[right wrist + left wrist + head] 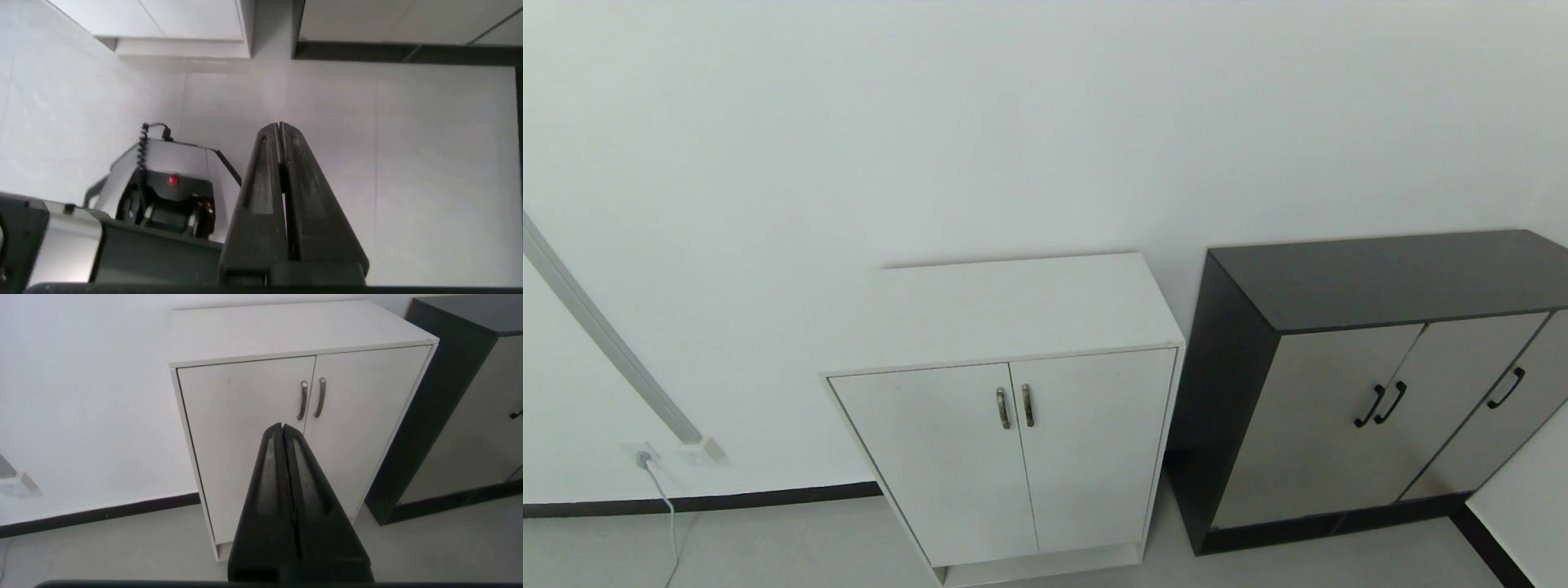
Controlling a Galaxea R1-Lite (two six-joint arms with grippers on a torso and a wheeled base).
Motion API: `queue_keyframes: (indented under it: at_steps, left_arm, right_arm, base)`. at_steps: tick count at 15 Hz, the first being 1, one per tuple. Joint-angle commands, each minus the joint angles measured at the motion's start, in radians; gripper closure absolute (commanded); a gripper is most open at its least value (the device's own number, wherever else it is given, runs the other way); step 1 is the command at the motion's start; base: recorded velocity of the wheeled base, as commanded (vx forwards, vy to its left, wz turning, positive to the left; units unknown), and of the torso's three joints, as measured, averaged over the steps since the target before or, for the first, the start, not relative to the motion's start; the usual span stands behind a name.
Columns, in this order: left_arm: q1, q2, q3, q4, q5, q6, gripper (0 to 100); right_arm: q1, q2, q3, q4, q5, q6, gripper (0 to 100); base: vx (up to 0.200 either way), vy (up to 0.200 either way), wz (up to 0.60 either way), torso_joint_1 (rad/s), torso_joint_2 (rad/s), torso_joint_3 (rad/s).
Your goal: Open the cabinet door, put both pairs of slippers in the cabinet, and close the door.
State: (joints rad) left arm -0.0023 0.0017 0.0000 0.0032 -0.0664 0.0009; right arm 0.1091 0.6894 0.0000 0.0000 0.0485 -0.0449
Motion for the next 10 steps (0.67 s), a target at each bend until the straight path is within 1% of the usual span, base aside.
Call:
queue_keyframes:
  at_steps: [1, 7, 10]
  left_arm:
    - [0.001, 0.0, 0.0, 0.0, 0.0, -0.001, 100]
    - [0.001, 0.0, 0.0, 0.0, 0.0, -0.001, 100]
    - [-0.001, 0.0, 0.0, 0.0, 0.0, -0.001, 100]
  right_arm:
    - [0.0, -0.01, 0.0, 0.0, -0.002, 0.002, 100]
    - [-0.022, -0.116, 0.0, 0.002, -0.015, 0.026, 100]
    - [-0.055, -0.234, 0.0, 0.002, -0.018, 0.026, 100]
  base:
    - [0.0, 0.0, 0.0, 0.0, 0.0, 0.0]
    - [0.0, 0.0, 0.0, 0.0, 0.0, 0.0]
    - [0.0, 0.0, 0.0, 0.0, 0.0, 0.0]
